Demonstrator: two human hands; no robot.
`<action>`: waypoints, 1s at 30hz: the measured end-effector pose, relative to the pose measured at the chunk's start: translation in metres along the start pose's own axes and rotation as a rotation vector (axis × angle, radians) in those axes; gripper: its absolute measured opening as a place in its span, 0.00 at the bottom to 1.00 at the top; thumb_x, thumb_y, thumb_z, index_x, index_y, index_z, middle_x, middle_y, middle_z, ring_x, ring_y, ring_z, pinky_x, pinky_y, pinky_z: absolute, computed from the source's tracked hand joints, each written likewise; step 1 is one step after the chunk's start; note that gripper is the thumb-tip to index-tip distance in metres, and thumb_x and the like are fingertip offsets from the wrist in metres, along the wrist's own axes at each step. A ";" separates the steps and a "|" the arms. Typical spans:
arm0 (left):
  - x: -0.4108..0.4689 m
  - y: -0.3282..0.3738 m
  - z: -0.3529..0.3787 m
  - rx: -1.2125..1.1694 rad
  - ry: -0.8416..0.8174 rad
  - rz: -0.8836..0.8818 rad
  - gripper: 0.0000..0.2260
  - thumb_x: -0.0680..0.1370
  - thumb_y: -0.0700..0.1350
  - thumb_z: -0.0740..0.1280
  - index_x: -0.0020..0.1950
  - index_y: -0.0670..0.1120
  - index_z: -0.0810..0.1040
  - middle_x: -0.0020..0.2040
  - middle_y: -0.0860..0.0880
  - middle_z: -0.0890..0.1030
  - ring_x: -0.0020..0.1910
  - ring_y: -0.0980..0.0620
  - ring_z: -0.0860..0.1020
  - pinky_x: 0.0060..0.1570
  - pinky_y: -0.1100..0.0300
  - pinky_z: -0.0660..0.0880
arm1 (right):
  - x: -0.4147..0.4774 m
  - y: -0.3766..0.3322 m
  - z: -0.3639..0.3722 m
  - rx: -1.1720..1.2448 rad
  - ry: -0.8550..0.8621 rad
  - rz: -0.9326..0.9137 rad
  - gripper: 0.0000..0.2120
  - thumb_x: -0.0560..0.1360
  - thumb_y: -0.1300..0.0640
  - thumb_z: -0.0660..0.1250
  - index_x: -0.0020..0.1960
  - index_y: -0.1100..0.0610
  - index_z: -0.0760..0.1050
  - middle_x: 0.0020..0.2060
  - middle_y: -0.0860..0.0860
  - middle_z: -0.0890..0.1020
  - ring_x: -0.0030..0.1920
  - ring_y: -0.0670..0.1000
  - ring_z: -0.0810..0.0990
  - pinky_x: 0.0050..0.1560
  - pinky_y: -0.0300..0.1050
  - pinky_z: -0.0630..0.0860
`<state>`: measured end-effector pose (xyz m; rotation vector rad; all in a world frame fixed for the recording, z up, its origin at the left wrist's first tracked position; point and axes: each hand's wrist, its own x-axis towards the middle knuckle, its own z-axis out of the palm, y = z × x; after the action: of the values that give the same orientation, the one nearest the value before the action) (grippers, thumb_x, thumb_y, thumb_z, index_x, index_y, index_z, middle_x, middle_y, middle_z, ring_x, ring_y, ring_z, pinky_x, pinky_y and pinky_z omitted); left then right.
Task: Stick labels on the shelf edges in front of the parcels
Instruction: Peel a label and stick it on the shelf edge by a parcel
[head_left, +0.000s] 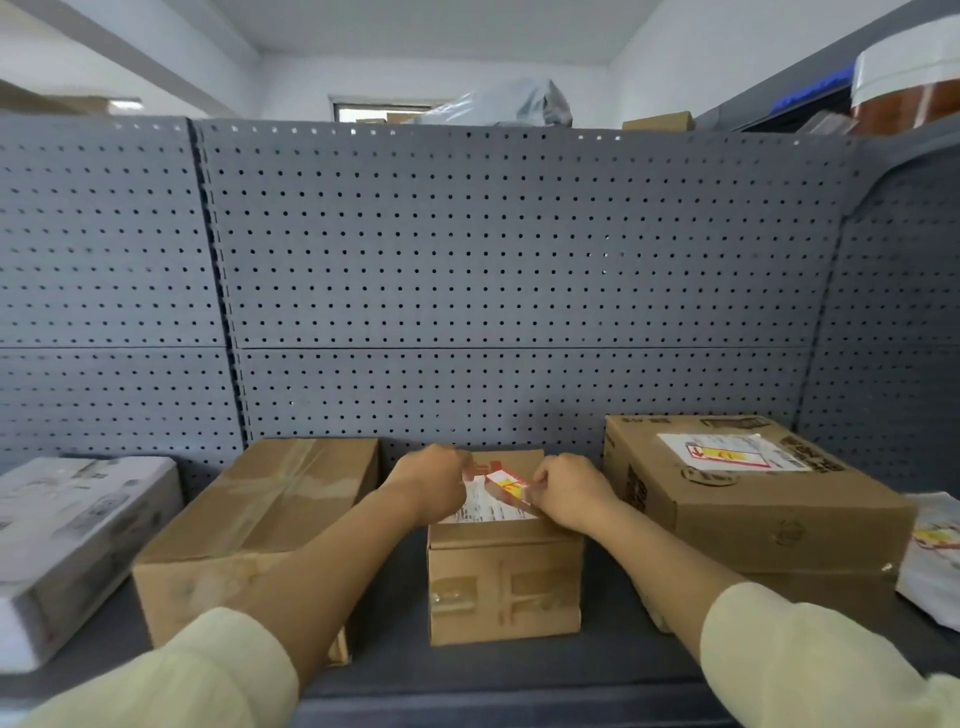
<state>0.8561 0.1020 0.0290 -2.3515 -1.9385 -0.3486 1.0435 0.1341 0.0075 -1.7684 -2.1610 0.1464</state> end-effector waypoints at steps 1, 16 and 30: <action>0.003 -0.002 0.001 0.010 -0.002 -0.006 0.15 0.77 0.41 0.62 0.62 0.50 0.77 0.60 0.48 0.79 0.56 0.48 0.78 0.56 0.52 0.78 | 0.006 -0.001 0.004 -0.016 -0.008 0.003 0.19 0.75 0.43 0.66 0.55 0.57 0.80 0.54 0.54 0.81 0.53 0.55 0.78 0.53 0.52 0.78; 0.025 -0.016 0.009 0.003 -0.015 0.019 0.13 0.77 0.43 0.63 0.60 0.52 0.78 0.59 0.50 0.79 0.54 0.49 0.79 0.53 0.54 0.79 | 0.021 -0.001 0.012 -0.063 -0.015 0.033 0.27 0.75 0.39 0.63 0.65 0.58 0.74 0.63 0.55 0.74 0.62 0.58 0.71 0.63 0.53 0.71; 0.063 0.087 0.006 -0.071 0.000 0.260 0.13 0.79 0.41 0.57 0.60 0.49 0.77 0.61 0.47 0.78 0.56 0.45 0.78 0.56 0.50 0.76 | -0.021 0.092 -0.075 0.028 0.128 0.191 0.15 0.76 0.47 0.66 0.56 0.58 0.80 0.52 0.55 0.82 0.52 0.56 0.79 0.56 0.54 0.77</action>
<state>0.9532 0.1457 0.0450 -2.6059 -1.6166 -0.4017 1.1566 0.1233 0.0463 -1.9121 -1.8919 0.1066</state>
